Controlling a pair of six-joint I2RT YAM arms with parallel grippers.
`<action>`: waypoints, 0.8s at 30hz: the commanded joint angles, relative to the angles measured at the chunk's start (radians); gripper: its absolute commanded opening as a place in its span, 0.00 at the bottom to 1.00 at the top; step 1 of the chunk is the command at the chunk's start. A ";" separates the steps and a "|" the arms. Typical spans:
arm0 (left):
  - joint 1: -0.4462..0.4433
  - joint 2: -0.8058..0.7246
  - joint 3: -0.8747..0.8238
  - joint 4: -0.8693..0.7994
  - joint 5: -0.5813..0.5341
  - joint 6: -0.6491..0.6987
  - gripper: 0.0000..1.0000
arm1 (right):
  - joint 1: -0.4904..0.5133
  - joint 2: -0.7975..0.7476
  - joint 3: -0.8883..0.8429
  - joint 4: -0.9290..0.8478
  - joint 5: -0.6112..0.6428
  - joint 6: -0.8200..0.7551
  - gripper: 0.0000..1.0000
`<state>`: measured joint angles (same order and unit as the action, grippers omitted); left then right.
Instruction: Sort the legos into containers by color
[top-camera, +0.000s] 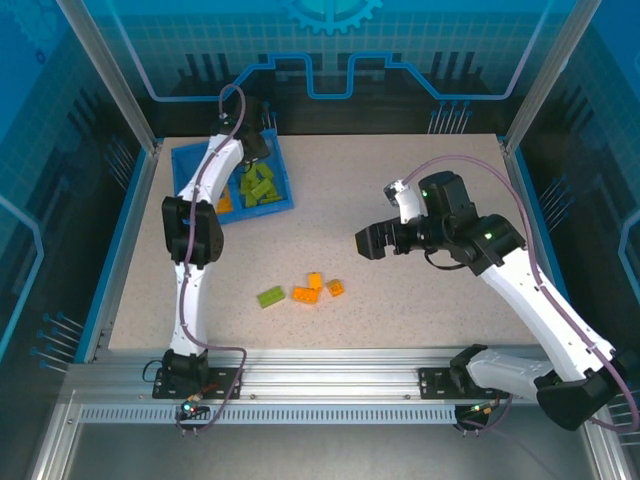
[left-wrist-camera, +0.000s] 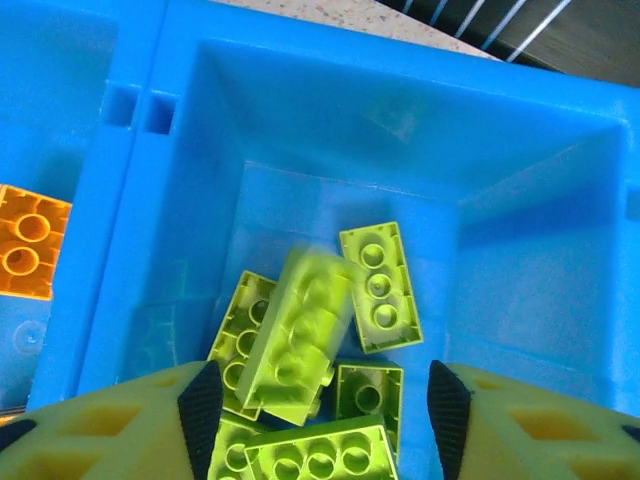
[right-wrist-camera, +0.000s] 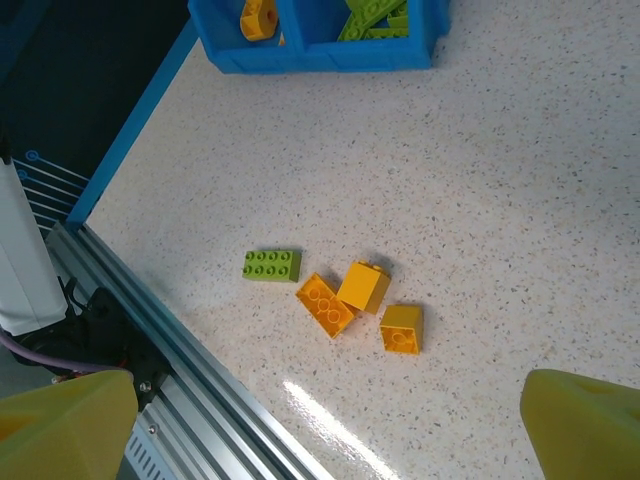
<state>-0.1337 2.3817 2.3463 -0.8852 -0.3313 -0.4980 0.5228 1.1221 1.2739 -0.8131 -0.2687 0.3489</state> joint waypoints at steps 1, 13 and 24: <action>-0.007 -0.049 0.041 0.013 0.075 0.038 0.63 | -0.004 -0.018 -0.016 -0.012 0.016 0.017 1.00; -0.084 -0.687 -0.687 0.240 0.339 -0.056 0.64 | 0.014 0.092 -0.044 0.065 0.017 0.067 1.00; -0.373 -1.078 -1.186 0.243 0.255 -0.069 0.65 | 0.120 0.291 -0.055 0.121 0.118 0.183 1.00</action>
<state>-0.4717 1.3155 1.2266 -0.6415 -0.0589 -0.5331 0.6189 1.3884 1.2339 -0.7147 -0.1982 0.4782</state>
